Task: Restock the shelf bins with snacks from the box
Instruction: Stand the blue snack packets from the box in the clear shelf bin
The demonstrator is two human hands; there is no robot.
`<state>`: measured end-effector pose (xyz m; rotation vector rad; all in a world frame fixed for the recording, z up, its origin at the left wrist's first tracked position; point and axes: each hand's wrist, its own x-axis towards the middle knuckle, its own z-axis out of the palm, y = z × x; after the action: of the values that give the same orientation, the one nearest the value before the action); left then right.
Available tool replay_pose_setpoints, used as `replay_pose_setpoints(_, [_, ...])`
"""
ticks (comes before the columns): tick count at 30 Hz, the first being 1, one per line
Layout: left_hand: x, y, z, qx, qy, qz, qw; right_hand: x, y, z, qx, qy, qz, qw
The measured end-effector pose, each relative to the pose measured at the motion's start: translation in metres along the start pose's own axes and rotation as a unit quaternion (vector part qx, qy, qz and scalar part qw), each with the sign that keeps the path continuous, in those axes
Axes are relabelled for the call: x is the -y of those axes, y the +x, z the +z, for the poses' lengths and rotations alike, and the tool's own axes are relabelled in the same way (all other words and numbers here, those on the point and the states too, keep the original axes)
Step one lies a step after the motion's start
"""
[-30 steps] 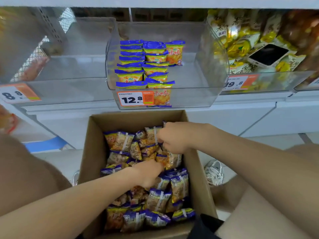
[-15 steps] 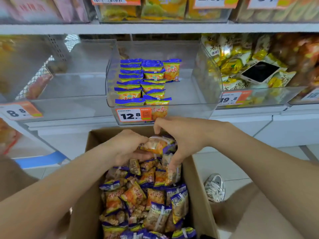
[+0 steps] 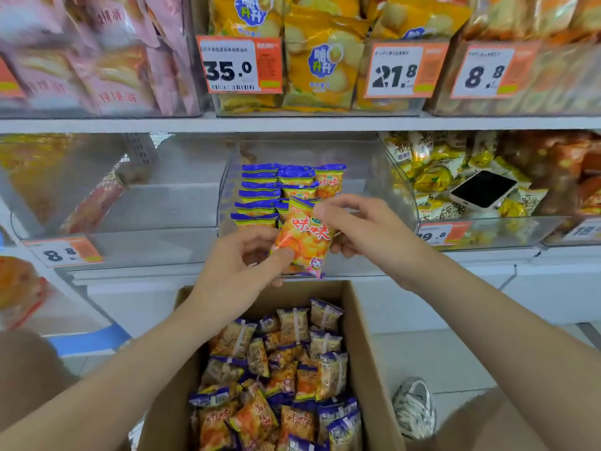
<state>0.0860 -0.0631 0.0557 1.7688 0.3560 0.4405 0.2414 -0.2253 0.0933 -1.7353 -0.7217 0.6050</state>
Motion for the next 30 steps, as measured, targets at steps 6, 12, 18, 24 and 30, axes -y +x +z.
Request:
replay_pose_setpoints(6, [-0.005, 0.024, 0.002, -0.009, 0.170, 0.101, 0.980, 0.000, 0.015, -0.001, -0.075, 0.116, 0.091, 0.986])
replay_pose_setpoints(12, [0.000, 0.053, -0.004, 0.036, 0.456, 0.191, 0.869, -0.019, 0.081, -0.031, -0.282, -0.218, -0.066, 0.932])
replay_pose_setpoints(18, [0.006, 0.075, -0.004, 0.096, 0.521, 0.161, 0.833, -0.056, 0.156, -0.044, -0.196, -0.389, 0.108, 0.894])
replay_pose_setpoints(24, [0.008, 0.083, -0.003, 0.106, 0.518, 0.183, 0.829, -0.066, 0.203, -0.049, -0.161, -0.343, 0.141, 0.915])
replay_pose_setpoints(30, [0.008, 0.083, -0.001, 0.110, 0.530, 0.185, 0.820, -0.070, 0.207, -0.040, -0.243, -0.379, 0.094, 0.888])
